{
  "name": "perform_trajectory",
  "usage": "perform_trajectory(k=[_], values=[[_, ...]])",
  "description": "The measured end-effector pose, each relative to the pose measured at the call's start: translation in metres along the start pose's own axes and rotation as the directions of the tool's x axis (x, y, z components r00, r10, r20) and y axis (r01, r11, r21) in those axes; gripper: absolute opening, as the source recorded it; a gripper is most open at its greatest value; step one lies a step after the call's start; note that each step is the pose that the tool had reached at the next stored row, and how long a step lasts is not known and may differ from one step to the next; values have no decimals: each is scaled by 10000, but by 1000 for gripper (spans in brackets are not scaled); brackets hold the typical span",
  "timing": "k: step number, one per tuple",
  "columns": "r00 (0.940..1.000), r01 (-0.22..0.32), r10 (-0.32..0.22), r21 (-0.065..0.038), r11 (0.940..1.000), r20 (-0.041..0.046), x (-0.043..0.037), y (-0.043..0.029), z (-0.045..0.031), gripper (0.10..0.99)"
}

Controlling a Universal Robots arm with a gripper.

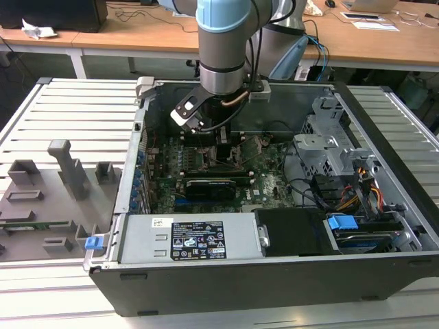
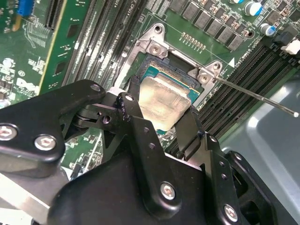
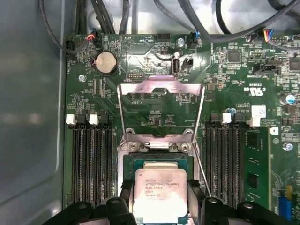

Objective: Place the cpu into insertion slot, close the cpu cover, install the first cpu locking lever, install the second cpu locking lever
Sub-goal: 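Place the cpu into insertion slot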

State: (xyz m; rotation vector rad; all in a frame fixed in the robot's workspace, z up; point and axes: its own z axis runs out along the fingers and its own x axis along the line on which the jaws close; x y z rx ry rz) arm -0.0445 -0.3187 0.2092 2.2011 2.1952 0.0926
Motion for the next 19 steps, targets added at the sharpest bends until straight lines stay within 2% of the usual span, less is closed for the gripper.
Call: perform_trajectory(k=[2,8,11,14,19], values=[[10000,3,-3,0,10000,19,12,-3,38,541],[10000,-28,28,-1,10000,30,12,-5,63,541],[9999,-43,43,-1,10000,92,12,-6,79,541],[9999,-54,54,-1,10000,117,14,-6,88,541],[9999,-75,75,-4,10000,114,15,-7,105,541]])
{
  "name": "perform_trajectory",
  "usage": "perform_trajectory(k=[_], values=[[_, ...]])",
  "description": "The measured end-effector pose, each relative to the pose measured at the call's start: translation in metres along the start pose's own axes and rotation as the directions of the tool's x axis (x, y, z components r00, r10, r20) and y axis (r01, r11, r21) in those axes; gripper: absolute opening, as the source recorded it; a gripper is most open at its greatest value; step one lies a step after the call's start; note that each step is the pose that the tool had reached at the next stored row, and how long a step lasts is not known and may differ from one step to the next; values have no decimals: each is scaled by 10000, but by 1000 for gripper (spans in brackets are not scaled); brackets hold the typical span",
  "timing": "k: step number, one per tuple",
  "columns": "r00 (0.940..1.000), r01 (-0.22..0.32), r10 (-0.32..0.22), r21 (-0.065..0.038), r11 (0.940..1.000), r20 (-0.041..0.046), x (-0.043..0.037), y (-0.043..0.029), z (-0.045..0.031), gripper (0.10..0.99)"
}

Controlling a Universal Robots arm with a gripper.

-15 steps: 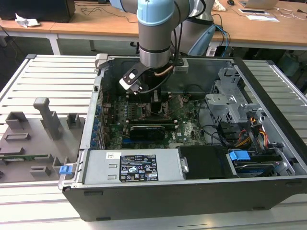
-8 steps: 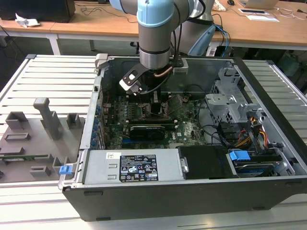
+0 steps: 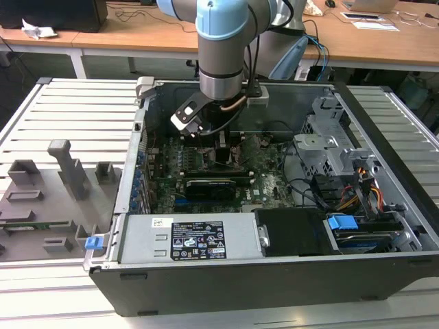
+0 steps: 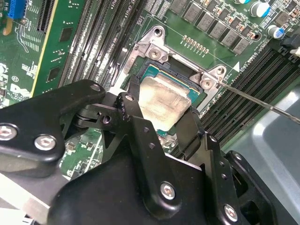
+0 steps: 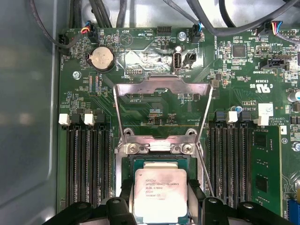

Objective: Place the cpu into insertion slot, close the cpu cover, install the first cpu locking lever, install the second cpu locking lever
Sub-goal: 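Place the cpu into insertion slot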

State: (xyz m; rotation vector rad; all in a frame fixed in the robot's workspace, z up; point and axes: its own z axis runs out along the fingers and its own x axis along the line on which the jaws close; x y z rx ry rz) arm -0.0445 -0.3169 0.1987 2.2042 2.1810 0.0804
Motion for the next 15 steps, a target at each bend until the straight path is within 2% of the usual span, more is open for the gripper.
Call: perform_trajectory(k=[15], values=[[10000,-2,2,-1,10000,15,-2,1,8,541]])
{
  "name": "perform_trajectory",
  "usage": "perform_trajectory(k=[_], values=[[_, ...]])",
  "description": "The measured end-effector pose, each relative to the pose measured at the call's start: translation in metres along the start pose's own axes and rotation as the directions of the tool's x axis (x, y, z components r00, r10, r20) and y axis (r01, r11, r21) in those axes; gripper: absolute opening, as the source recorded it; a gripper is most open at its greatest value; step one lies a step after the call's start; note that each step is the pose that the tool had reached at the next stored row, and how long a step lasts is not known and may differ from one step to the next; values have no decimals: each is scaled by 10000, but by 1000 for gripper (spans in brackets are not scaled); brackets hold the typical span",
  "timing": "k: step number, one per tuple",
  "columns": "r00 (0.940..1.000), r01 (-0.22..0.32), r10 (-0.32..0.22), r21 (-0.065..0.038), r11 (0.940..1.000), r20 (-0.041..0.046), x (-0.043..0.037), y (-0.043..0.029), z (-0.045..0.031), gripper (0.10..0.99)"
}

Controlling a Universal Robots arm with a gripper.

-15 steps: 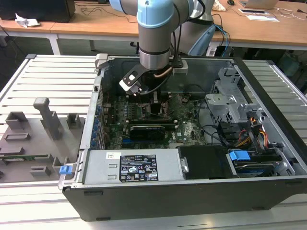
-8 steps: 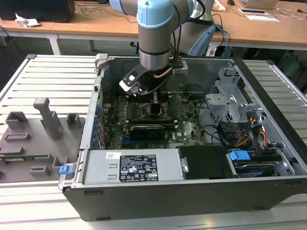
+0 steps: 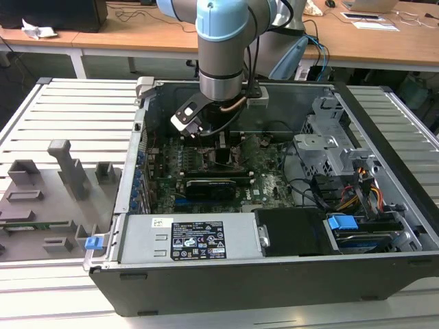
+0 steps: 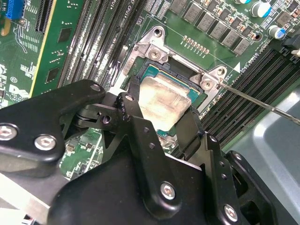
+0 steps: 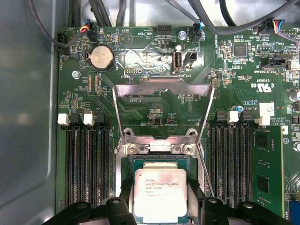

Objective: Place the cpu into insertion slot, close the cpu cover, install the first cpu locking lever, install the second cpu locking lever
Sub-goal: 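Place the cpu into insertion slot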

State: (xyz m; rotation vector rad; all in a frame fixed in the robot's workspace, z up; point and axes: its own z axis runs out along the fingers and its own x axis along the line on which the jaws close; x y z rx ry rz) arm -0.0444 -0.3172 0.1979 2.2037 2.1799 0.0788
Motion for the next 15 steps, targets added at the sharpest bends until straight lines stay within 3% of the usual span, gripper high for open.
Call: perform_trajectory(k=[2,10,11,12,15], values=[[10000,1,-1,3,10000,-8,1,0,1,616],[10000,-24,24,3,10000,-19,2,1,-4,616],[10000,-45,45,5,10000,-17,3,2,-7,604],[10000,-72,72,4,10000,-16,3,1,-7,537],[9999,-161,161,3,9999,-11,4,2,-7,537]])
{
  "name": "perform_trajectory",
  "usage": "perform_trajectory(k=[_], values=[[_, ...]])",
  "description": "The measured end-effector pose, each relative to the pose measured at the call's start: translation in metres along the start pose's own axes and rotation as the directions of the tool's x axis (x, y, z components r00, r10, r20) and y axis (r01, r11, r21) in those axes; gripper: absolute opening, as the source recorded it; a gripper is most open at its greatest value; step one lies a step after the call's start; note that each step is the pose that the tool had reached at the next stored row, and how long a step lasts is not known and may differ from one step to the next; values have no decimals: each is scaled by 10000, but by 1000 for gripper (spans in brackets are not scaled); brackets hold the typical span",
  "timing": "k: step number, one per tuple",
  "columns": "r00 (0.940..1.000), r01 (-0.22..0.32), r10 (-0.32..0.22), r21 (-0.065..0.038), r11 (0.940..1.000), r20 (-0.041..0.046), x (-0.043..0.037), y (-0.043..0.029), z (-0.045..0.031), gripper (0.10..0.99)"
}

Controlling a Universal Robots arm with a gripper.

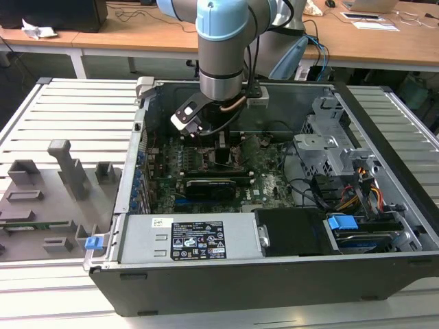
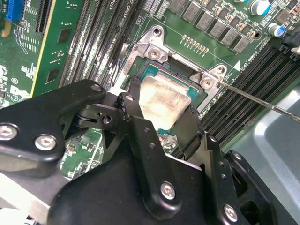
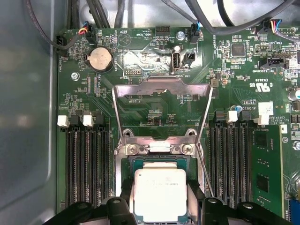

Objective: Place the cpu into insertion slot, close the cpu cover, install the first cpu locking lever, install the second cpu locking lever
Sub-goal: 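Place the cpu into insertion slot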

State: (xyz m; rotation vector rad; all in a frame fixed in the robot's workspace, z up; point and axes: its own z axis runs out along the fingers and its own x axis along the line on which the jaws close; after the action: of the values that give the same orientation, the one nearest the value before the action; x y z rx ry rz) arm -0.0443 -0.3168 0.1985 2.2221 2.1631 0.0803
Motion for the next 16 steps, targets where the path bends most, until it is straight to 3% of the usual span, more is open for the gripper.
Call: perform_trajectory(k=[5,6,16], values=[[10000,-26,26,-1,10000,1,0,4,0,549],[10000,-26,26,-1,10000,1,0,5,1,616],[10000,-28,28,0,10000,-18,17,19,1,616]])
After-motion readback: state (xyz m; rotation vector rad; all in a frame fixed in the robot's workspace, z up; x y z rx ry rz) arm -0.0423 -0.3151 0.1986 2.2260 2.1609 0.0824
